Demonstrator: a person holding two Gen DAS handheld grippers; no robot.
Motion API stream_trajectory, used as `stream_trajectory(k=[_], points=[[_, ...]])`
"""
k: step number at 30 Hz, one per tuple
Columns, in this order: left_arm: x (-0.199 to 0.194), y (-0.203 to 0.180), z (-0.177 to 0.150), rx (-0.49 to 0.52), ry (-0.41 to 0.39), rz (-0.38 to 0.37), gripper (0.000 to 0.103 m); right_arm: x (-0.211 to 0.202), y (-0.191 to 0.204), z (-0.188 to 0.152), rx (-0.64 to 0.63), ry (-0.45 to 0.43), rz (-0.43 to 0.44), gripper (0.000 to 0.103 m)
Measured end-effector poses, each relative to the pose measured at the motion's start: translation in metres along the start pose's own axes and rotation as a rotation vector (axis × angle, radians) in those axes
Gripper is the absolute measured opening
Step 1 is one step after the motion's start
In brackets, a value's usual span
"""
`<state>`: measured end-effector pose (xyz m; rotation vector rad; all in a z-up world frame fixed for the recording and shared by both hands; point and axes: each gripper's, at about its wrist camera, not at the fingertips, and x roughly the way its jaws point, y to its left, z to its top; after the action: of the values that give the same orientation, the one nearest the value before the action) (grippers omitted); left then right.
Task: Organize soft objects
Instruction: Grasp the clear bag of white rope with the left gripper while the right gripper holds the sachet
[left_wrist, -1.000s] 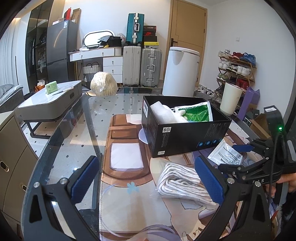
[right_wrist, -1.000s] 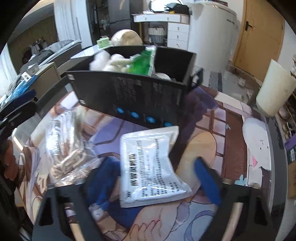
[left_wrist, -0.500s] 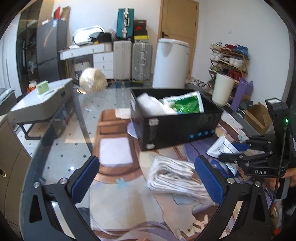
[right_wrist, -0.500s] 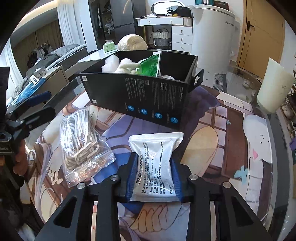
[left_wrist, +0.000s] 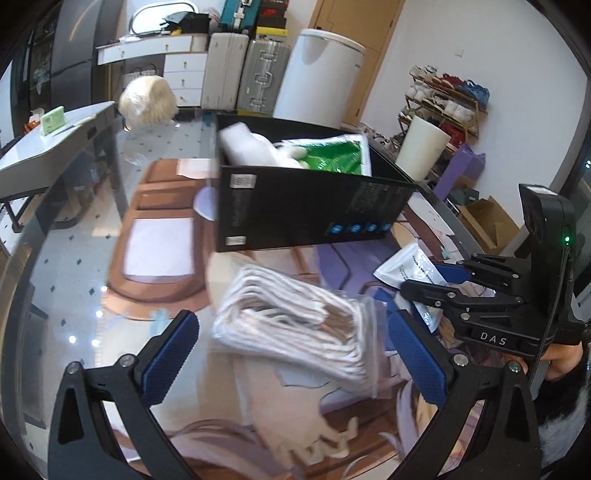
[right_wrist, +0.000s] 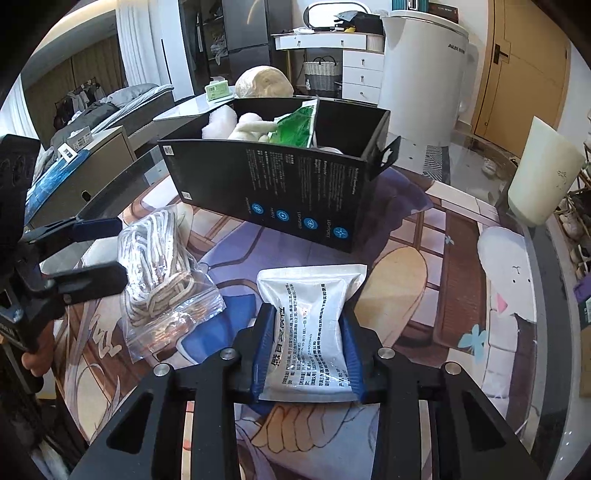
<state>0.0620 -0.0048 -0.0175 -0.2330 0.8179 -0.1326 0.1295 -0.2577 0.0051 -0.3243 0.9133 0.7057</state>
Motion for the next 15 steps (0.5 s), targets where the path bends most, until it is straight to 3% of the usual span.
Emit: stream_trajectory(k=[6,11,15], points=[[0.013,-0.012,0.007,0.023,0.012,-0.024,0.103,-0.001,-0.005,-0.001,0.006,0.002,-0.005,0.035],[0.020,-0.015,0.011,0.046,0.036,0.003,0.103,-0.001,-0.006,-0.001,0.006,0.001,-0.001,0.035],[0.018,-0.020,0.008,0.112,0.049,-0.002,0.103,-0.001,-0.007,-0.002,0.009,0.001,0.003,0.035]])
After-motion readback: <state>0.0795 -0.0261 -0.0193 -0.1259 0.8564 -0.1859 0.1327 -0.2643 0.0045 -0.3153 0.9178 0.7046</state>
